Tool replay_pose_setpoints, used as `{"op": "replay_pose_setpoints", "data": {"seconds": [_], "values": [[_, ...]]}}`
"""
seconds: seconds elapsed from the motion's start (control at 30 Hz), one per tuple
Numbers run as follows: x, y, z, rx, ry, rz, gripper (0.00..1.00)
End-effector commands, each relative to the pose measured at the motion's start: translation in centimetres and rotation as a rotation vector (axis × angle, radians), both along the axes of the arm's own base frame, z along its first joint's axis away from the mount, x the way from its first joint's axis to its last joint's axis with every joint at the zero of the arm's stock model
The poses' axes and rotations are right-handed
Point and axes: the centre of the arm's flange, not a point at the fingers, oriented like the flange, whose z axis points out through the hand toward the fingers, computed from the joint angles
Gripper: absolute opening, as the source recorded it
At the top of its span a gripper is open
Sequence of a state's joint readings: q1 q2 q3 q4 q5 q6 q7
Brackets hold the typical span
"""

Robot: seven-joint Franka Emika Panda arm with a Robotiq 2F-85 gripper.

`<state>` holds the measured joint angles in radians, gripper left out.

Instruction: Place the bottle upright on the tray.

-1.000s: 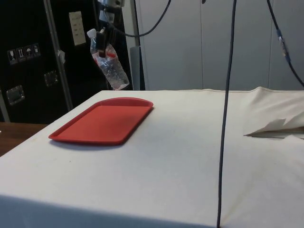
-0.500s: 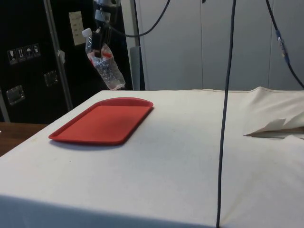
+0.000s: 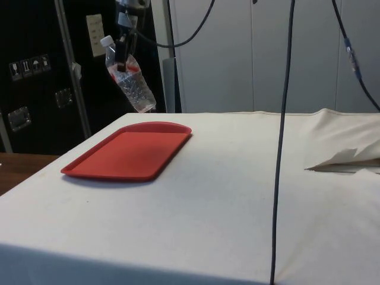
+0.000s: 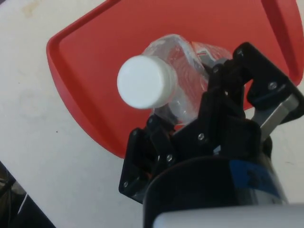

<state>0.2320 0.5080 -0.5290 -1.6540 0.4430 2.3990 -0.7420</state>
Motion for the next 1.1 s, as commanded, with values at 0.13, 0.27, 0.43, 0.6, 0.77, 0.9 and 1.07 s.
{"op": "replay_pose_setpoints", "data": {"seconds": [0.13,0.27,0.43,0.6,0.77,0.9,1.07], "values": [[0.1,0.0,0.1,-0.034,0.0,0.03,0.34],[0.1,0.2,0.1,-0.04,-0.002,0.042,0.34],[0.3,0.6,0.3,-0.037,-0.021,0.056,0.34],[0.4,0.9,0.4,-0.027,-0.051,0.057,0.34],[0.5,1.0,0.5,-0.012,-0.078,0.06,0.34],[0.6,1.1,0.5,0.001,-0.1,0.062,0.34],[0.1,1.2,-0.2,0.025,-0.116,0.068,0.34]]}}
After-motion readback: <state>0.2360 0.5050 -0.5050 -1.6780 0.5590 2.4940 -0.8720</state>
